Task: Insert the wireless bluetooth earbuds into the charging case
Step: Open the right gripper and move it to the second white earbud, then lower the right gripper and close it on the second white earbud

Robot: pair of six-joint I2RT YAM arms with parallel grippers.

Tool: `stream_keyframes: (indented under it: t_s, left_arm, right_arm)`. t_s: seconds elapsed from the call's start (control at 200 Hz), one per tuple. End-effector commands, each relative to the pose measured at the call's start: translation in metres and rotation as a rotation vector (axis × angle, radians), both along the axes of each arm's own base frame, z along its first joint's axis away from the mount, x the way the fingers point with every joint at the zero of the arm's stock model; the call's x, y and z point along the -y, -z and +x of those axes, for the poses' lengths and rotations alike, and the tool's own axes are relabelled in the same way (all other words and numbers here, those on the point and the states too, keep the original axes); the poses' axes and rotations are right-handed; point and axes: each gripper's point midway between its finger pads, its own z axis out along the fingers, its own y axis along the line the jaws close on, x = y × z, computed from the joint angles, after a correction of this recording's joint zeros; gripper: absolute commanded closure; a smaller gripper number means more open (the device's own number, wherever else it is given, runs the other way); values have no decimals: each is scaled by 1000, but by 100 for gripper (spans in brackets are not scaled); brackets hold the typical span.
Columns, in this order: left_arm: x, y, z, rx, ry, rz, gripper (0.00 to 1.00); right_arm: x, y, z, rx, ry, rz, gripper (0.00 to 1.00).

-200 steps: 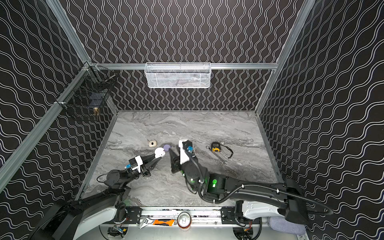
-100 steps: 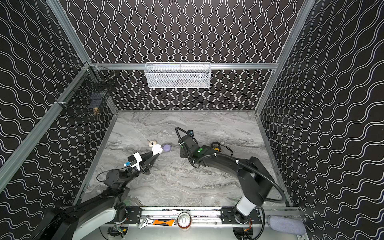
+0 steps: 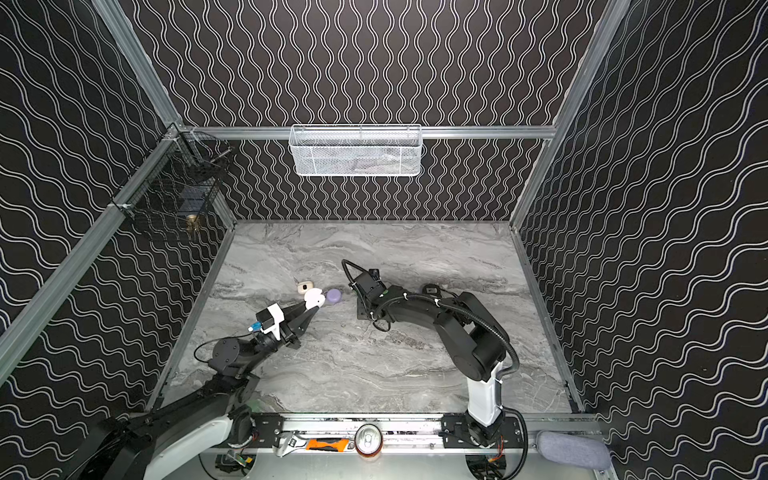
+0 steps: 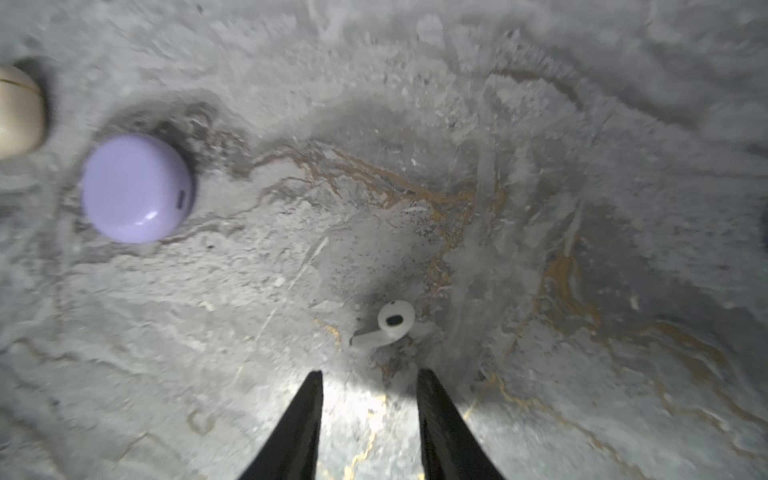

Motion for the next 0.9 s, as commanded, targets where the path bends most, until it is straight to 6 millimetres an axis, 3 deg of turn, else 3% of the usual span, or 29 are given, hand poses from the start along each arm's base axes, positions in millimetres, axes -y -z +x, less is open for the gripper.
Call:
stream_keyframes:
  t_s: [0.0, 0.175, 0.465, 0.891]
  left_arm:
    - [-2, -3, 0, 24, -15, 6, 100]
    - [-2, -4, 0, 28, -12, 2, 100]
    - [-2, -5, 0, 30, -14, 3, 100]
    - [-2, -5, 0, 31, -16, 2, 100]
  right_arm:
    - [-2, 9, 0, -20, 4, -4, 60]
    - [-6, 17, 9, -22, 4, -22, 59]
    - [-17, 11, 17, -18, -17, -17, 61]
    - [-1, 22, 18, -18, 10, -128, 62]
